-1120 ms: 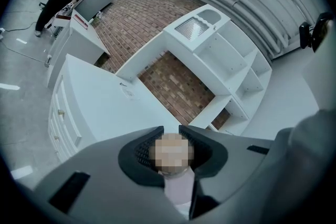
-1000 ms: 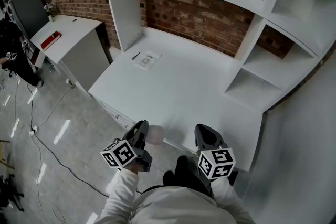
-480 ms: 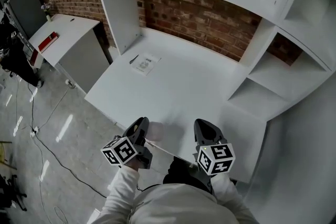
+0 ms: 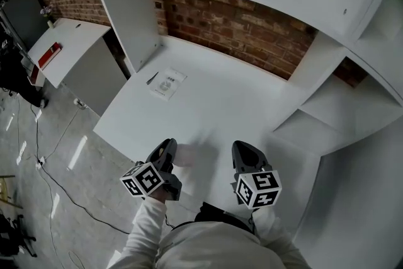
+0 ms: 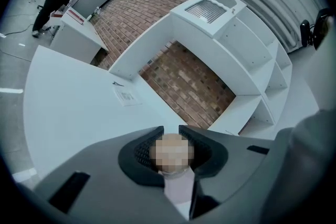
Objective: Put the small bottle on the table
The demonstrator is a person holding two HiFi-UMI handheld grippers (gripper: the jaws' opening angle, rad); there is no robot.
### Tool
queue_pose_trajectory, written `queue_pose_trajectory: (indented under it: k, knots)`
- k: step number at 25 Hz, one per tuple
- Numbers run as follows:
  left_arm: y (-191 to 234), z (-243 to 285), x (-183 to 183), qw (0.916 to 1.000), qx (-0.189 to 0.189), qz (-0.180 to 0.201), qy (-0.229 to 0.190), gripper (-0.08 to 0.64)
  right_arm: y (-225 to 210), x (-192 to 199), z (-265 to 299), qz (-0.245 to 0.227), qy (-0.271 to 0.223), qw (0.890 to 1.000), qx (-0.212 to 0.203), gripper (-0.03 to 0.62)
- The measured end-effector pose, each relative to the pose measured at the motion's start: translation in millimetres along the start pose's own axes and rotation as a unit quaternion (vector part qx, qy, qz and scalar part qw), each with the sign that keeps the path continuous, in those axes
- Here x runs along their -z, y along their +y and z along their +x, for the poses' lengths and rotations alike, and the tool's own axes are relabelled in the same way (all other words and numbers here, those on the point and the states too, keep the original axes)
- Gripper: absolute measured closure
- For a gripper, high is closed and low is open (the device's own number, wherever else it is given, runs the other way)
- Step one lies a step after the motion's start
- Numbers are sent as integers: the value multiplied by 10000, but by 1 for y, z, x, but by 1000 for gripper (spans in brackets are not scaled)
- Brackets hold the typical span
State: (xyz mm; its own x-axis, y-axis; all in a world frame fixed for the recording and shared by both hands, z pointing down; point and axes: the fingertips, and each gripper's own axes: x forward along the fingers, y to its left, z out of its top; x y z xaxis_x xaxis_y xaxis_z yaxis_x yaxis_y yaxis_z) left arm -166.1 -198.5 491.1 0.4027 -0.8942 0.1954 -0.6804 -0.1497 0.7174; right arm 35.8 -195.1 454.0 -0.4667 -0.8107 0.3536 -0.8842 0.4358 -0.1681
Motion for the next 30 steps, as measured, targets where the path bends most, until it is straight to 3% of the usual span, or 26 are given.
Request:
queue_pose_trajectory:
  k: [17,26,30]
  knots:
    - [20,99,-3,9977,-364,446,369,459,-53,-3,40,200,163,9996,100,565]
    - [20,149,2,9936,-356,842,660,459,-73,0,47,316,219,9990,231,565]
    - [19,168,3,9883,-383,1249,782,459,-76,1,48,337,230,9988,269,565]
